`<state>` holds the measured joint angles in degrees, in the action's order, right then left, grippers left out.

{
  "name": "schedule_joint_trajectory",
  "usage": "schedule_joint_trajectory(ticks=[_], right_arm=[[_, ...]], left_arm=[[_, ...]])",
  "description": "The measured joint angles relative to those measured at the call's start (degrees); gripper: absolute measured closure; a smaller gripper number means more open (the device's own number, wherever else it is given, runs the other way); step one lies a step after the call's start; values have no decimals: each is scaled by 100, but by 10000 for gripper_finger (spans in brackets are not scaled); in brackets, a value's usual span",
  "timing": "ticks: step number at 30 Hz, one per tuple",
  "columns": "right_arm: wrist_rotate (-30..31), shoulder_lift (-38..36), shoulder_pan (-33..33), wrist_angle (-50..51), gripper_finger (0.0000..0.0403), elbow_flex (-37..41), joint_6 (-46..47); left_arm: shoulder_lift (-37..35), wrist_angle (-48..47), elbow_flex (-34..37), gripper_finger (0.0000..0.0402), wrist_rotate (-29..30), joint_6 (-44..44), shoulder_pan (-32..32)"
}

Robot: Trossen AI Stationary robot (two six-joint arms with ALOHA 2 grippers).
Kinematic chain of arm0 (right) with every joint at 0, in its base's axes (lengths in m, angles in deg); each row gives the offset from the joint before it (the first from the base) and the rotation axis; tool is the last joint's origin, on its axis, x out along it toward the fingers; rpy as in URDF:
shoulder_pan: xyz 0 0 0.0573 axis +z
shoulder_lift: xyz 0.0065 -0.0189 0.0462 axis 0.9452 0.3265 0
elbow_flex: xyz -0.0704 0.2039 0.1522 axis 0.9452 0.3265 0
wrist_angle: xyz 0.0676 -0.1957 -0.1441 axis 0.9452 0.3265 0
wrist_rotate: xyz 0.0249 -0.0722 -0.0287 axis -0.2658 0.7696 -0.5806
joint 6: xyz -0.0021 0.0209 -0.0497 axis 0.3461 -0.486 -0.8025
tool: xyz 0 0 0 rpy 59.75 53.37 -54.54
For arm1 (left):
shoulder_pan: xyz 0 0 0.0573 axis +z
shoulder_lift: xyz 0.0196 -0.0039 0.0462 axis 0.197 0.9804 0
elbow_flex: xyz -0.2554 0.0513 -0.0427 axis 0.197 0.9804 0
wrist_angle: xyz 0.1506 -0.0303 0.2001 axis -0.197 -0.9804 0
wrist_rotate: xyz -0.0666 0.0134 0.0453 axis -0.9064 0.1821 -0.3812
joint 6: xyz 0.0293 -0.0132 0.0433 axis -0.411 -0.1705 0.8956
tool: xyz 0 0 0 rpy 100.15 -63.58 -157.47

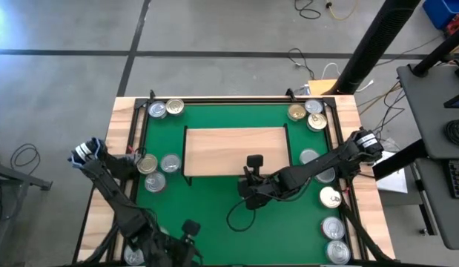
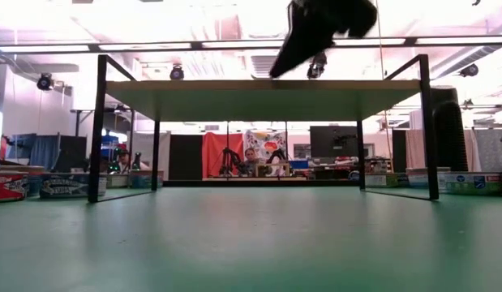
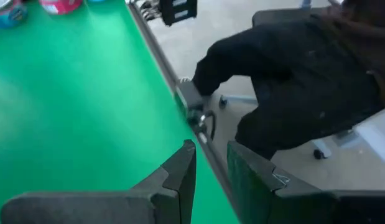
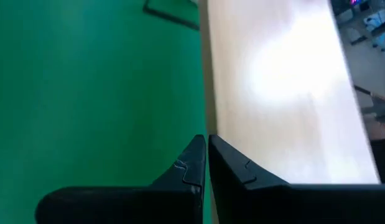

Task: Stack canned seafood by type on shelf
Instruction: Adjust the shelf, then put the top green tuna can into the shelf

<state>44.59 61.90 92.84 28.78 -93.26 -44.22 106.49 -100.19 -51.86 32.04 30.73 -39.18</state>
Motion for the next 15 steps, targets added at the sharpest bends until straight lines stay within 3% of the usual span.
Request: schedule_joint_trajectory(ticks=[4, 10, 15], right_arm=[[-161, -198, 429, 491, 390, -221, 496], [-1882, -398, 1318, 1776, 390, -346, 2630], [-2146, -377, 2019, 3015, 390, -341, 4324]], left_arm=[[243, -3, -134, 325, 287, -119, -70], [594, 26, -33, 325, 757, -311, -147], [783, 712, -14, 325, 804, 636, -147]])
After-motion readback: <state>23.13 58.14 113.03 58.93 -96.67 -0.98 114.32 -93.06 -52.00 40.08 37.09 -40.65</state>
